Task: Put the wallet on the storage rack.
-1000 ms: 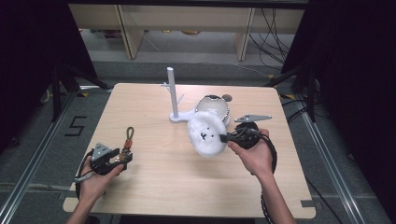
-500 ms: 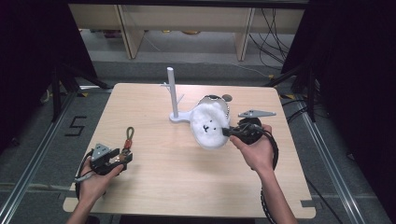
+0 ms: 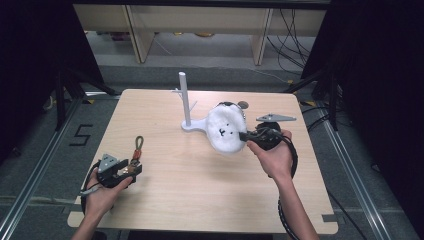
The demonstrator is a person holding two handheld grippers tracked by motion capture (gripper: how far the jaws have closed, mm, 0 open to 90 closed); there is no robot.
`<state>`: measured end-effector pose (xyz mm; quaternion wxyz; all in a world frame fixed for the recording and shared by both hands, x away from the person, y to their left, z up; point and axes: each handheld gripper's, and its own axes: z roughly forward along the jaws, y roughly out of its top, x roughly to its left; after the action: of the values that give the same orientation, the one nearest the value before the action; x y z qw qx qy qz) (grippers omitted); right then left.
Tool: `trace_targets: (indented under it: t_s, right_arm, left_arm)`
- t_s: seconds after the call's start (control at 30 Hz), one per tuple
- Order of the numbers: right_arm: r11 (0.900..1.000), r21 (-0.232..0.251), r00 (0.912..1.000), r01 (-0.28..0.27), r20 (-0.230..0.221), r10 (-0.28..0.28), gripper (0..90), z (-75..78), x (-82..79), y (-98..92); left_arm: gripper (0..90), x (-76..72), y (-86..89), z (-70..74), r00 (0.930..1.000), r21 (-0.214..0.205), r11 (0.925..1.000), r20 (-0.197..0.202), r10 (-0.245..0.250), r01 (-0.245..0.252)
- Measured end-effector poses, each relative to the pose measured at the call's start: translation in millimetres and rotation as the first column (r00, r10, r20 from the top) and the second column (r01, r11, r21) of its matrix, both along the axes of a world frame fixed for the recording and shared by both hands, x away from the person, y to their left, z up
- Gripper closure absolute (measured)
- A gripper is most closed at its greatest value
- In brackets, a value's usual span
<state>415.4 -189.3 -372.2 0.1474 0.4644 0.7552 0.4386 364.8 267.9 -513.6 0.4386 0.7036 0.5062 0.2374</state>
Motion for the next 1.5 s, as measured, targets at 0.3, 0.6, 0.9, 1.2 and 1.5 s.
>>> trace_targets:
  t_s: [0.3, 0.6, 0.9, 1.2, 1.5]
  right_arm:
    - [0.9994, 0.018, 0.9993, 0.029, 0.024, -0.03, 82.4, 5.6, 8.1, -0.9]
    - [0.9981, 0.032, 0.9979, 0.052, 0.036, -0.053, 82.4, 10.5, 16.2, 1.9]
    - [0.9974, 0.027, 0.9958, 0.066, 0.061, -0.068, 82.4, 11.0, 27.0, 0.5]
    - [0.9949, 0.034, 0.9926, 0.095, 0.073, -0.098, 82.4, 10.6, 43.5, 2.6]
    - [0.9924, 0.044, 0.9906, 0.115, 0.07, -0.118, 82.4, 5.3, 57.1, 2.6]
  left_arm:
    - [36.9, 0.0, 0.2, -0.1, 1.0, 0.0, 1.0, 0.002, 0.0, 0.0]
    - [36.9, -0.1, 0.7, -0.3, 1.0, 0.001, 1.0, 0.001, 0.0, 0.0]
    - [36.9, -0.3, 0.8, -0.4, 1.0, 0.0, 1.0, 0.002, 0.002, -0.002]
    - [36.9, -0.4, 1.1, -0.2, 1.0, 0.004, 1.0, -0.002, 0.001, -0.001]
    - [36.9, -0.3, 0.3, 0.0, 1.0, 0.003, 1.0, 0.001, -0.001, 0.001]
